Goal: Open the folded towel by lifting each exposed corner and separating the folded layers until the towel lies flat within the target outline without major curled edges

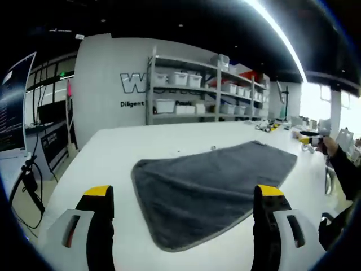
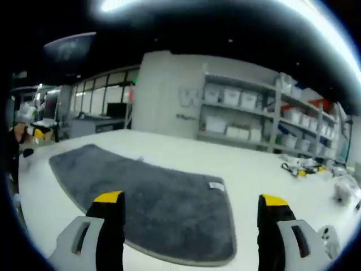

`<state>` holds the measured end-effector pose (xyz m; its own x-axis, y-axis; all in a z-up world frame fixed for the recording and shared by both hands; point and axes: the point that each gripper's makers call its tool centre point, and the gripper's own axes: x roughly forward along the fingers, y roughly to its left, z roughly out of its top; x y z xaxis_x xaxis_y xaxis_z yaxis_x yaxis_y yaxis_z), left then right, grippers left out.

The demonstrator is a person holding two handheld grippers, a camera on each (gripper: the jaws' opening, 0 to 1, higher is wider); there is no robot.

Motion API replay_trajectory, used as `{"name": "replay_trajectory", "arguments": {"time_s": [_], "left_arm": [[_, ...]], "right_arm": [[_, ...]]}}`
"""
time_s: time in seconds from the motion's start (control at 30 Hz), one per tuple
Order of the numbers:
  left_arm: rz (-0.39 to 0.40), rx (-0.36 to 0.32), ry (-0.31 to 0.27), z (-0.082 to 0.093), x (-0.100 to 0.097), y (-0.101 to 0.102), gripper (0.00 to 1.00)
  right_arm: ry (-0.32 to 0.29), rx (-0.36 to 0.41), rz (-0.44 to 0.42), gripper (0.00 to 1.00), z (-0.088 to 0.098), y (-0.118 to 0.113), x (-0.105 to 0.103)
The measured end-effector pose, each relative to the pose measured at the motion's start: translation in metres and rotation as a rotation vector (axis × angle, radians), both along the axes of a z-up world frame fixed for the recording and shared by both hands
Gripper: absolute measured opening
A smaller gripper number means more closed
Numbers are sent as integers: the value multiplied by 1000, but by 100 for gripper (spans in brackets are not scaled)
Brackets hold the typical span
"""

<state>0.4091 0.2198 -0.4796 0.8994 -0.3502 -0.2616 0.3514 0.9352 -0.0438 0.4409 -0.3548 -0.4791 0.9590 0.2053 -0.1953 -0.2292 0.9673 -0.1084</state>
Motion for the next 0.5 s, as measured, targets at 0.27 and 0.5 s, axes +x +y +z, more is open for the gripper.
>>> {"name": "replay_trajectory", "arguments": {"time_s": [0.27,0.5], "left_arm": [[-1,-30,-28,-4,-16,2,100],[6,-71,-70,-2,-41,-3,100]], "right_arm": [[-22,14,21,99,-20,36,-29],[-59,48,26,98,-20,49,-58]]}}
